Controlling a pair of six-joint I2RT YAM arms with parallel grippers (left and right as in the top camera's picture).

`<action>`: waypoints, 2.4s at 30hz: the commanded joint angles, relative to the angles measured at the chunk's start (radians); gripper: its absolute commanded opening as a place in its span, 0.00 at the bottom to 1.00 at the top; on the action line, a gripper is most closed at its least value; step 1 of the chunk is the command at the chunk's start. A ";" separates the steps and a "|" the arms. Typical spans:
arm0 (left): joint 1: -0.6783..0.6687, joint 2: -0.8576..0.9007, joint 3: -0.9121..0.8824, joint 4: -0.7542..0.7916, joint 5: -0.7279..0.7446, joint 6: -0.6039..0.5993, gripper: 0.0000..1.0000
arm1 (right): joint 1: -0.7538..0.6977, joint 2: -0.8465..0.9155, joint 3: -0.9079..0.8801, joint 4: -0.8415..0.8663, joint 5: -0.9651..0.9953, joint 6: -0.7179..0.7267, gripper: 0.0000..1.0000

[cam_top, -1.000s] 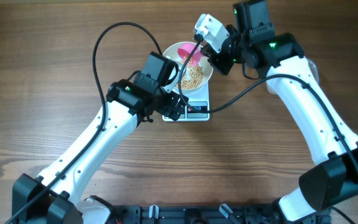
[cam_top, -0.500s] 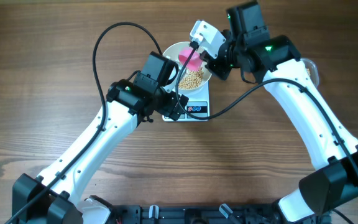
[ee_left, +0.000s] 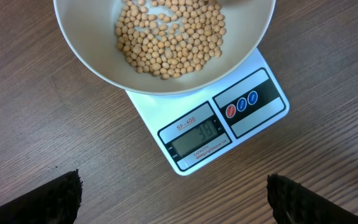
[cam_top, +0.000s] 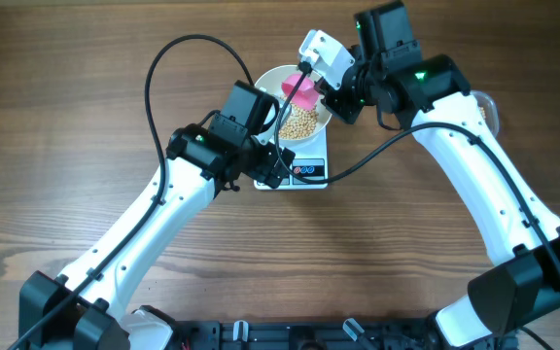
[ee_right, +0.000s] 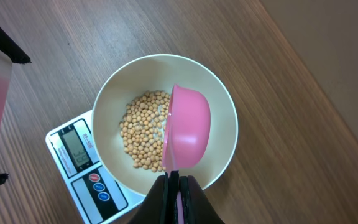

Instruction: Scoop item into bowl and weigh 150g on scale

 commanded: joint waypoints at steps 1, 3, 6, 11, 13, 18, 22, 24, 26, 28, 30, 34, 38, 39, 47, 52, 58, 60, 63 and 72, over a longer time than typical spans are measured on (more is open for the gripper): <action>0.006 0.011 -0.002 0.002 0.008 0.008 1.00 | 0.003 -0.031 0.023 -0.006 -0.002 0.030 0.04; 0.006 0.011 -0.002 0.002 0.008 0.007 1.00 | 0.003 -0.031 0.023 -0.005 -0.002 0.029 0.04; 0.006 0.010 -0.002 0.003 0.008 0.008 1.00 | 0.003 -0.031 0.023 -0.013 -0.002 0.029 0.04; 0.005 0.011 -0.002 0.085 -0.044 0.086 1.00 | 0.003 -0.031 0.023 -0.034 -0.002 0.023 0.04; 0.005 0.011 -0.002 0.088 -0.043 0.086 1.00 | 0.003 -0.031 0.023 -0.035 -0.002 0.023 0.04; 0.005 0.010 -0.002 0.079 0.052 0.063 1.00 | 0.003 -0.031 0.023 -0.039 -0.002 0.026 0.04; 0.029 -0.040 0.004 -0.014 0.232 0.026 1.00 | 0.003 -0.031 0.023 -0.042 -0.001 0.026 0.04; 0.070 -0.101 0.012 -0.116 0.249 0.026 1.00 | 0.003 -0.031 0.023 -0.040 -0.001 0.026 0.04; 0.116 -0.185 0.012 -0.197 0.248 0.031 1.00 | 0.003 -0.031 0.023 -0.038 -0.001 0.025 0.04; 0.167 -0.272 0.012 -0.222 0.237 0.040 1.00 | 0.003 -0.031 0.023 -0.035 -0.001 0.025 0.04; 0.208 -0.324 0.012 -0.222 0.237 0.073 1.00 | 0.003 -0.031 0.023 -0.034 -0.001 0.025 0.04; 0.235 -0.313 0.012 -0.236 0.254 0.109 1.00 | 0.003 -0.031 0.023 -0.035 -0.001 0.025 0.04; 0.235 -0.290 0.012 -0.245 0.271 0.161 1.00 | 0.003 -0.031 0.023 -0.048 -0.001 0.026 0.04; 0.235 -0.290 0.012 -0.241 0.271 0.161 1.00 | 0.003 -0.031 0.023 -0.049 -0.001 0.026 0.04; 0.235 -0.290 0.012 -0.222 0.252 0.161 1.00 | 0.003 -0.031 0.023 -0.048 -0.001 0.024 0.04; 0.235 -0.290 0.012 -0.219 0.252 0.161 1.00 | 0.003 -0.031 0.023 -0.048 -0.001 0.024 0.04; 0.235 -0.290 0.012 -0.219 0.252 0.161 1.00 | 0.003 -0.048 0.023 -0.045 -0.003 0.070 0.04; 0.235 -0.290 0.012 -0.219 0.252 0.161 1.00 | 0.001 -0.093 0.023 -0.049 -0.002 0.078 0.04; 0.235 -0.290 0.012 -0.219 0.252 0.161 1.00 | -0.021 -0.168 0.023 -0.058 -0.072 0.106 0.04; 0.235 -0.290 0.012 -0.219 0.252 0.161 1.00 | -0.047 -0.211 0.023 -0.058 -0.167 0.184 0.04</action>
